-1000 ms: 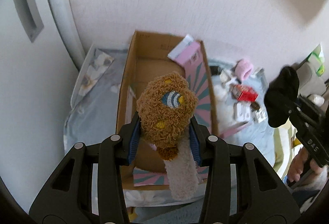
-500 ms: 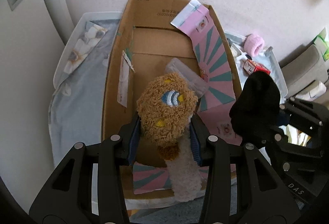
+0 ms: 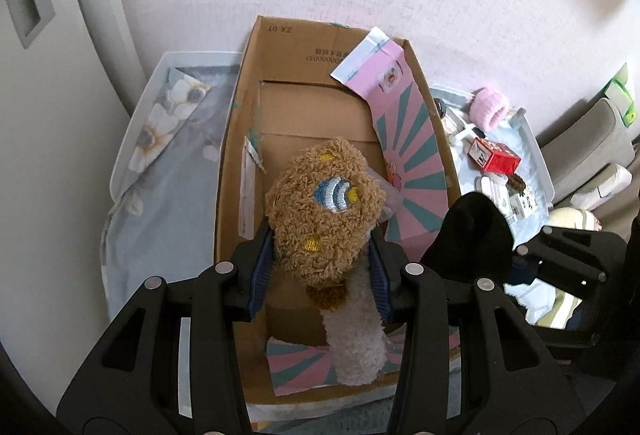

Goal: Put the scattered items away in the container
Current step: 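Carry both items into the cardboard box and release them, then move both open grippers back over the tray table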

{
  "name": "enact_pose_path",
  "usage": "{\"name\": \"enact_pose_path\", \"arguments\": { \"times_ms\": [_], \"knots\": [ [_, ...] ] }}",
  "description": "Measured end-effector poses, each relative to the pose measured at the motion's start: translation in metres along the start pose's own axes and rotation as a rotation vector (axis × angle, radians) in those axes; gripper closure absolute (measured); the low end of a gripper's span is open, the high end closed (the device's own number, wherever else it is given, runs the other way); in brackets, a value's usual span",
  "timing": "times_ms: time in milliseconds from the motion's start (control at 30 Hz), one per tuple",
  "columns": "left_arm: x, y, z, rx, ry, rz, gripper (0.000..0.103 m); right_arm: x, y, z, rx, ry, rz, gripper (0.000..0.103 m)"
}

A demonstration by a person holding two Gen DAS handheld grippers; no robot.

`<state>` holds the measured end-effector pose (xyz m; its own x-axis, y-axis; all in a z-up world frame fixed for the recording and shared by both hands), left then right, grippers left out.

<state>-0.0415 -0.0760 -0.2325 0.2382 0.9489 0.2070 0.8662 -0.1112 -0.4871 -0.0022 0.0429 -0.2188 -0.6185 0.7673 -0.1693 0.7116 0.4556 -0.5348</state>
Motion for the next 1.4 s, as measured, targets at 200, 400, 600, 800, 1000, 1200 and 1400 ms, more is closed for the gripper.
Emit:
{"name": "enact_pose_path", "arguments": {
  "times_ms": [200,400,600,800,1000,1200,1400],
  "knots": [
    [-0.007,-0.003,0.005,-0.021,-0.003,-0.045,0.009,0.015,0.000,0.000,-0.011,-0.026,0.113,0.041],
    [-0.019,-0.007,-0.017,0.050,-0.007,-0.084,0.006,0.026,-0.003,-0.013,0.046,-0.029,0.175,0.040],
    [-0.042,-0.009,-0.029,0.071,-0.015,-0.147,0.006,0.031,0.000,-0.015,0.045,-0.040,0.213,0.040],
    [-0.055,-0.004,-0.034,0.074,-0.012,-0.197,0.006,0.028,0.003,-0.021,0.062,-0.039,0.200,0.040],
    [-0.051,-0.003,-0.038,0.079,-0.019,-0.178,0.006,0.031,0.005,-0.025,0.075,-0.036,0.206,0.040],
    [-0.035,-0.007,-0.039,0.076,0.011,-0.157,0.006,0.043,0.008,-0.040,0.120,-0.014,0.234,0.040],
    [-0.012,-0.017,-0.047,0.090,0.040,-0.112,0.006,0.075,0.014,-0.066,0.181,0.076,0.280,0.040]
  ]
}}
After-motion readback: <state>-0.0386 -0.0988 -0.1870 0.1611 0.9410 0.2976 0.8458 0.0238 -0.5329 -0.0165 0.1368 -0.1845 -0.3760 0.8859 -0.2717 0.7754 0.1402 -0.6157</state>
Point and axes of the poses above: each gripper's, at about its wrist camera, not at the fingertips, and z roughly the way its jaws point, x to its right, y to its underside, the point moved 3 cm from there along z, roughly the way its jaws point, and after that the axes turned 6 degrees about z, right-handed, at the moved point
